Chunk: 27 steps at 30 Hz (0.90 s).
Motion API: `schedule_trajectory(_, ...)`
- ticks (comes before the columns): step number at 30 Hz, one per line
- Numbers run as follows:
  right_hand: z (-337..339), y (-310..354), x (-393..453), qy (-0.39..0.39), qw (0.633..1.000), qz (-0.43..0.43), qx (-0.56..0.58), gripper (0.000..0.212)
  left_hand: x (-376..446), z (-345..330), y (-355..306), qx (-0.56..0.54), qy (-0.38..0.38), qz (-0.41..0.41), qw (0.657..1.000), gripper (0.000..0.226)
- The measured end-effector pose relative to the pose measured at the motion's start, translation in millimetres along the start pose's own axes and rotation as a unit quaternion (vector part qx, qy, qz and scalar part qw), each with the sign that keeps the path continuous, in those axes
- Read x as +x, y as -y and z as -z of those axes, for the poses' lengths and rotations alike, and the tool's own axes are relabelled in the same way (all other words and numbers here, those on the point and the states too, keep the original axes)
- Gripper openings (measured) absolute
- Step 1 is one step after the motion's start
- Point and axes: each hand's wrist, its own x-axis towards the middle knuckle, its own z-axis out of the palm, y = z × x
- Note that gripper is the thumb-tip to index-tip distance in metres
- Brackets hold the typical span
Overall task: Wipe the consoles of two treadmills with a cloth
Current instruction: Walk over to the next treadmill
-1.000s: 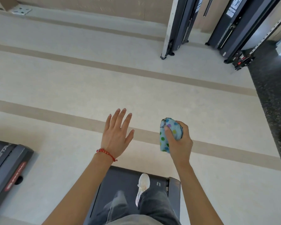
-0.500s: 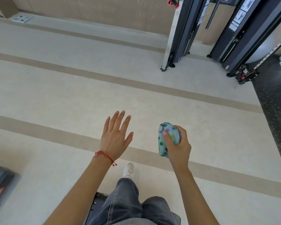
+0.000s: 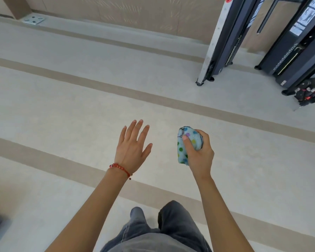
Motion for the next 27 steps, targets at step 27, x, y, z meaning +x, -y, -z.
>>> schedule_trajectory(27,-375.0,74.1,189.5,0.436,0.889,0.126,-0.056,0.026,90.4,-14.4,245.7,0.087,-0.09,0.421,0.898,0.055)
